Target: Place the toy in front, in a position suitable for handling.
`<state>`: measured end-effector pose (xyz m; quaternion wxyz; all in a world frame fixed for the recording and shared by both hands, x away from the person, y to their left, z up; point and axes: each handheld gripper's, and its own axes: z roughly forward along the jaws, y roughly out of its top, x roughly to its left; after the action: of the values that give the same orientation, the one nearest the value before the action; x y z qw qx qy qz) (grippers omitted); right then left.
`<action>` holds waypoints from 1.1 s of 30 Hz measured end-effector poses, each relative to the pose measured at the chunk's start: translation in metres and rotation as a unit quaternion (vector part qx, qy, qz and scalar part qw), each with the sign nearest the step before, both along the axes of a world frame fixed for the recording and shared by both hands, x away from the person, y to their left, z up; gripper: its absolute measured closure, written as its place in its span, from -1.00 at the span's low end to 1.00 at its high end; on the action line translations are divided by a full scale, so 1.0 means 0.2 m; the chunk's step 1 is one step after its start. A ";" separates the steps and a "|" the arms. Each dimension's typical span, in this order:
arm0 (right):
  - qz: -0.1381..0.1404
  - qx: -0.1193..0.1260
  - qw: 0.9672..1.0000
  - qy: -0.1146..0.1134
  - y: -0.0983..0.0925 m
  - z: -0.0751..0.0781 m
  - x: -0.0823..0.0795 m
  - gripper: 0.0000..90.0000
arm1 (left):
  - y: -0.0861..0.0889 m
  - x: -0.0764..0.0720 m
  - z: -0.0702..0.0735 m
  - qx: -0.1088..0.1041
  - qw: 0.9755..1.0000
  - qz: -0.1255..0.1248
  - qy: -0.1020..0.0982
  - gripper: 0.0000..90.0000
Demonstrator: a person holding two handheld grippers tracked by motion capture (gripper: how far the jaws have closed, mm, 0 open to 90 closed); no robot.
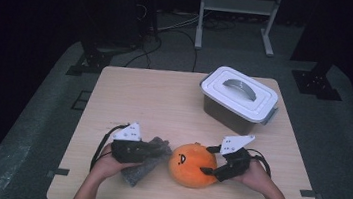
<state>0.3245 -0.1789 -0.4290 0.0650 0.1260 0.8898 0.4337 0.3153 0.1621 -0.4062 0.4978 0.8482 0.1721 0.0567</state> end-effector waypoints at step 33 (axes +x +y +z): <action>0.007 -0.004 1.000 -0.002 0.06 -0.01 -0.01 -0.40 | -0.11 -0.05 -0.02 0.054 0.997 -0.048 -0.009 0.72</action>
<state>0.3224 -0.1660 -0.4312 0.0644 0.1191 0.8924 0.4305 0.3053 0.1400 -0.4112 0.4554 0.8803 0.1231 0.0496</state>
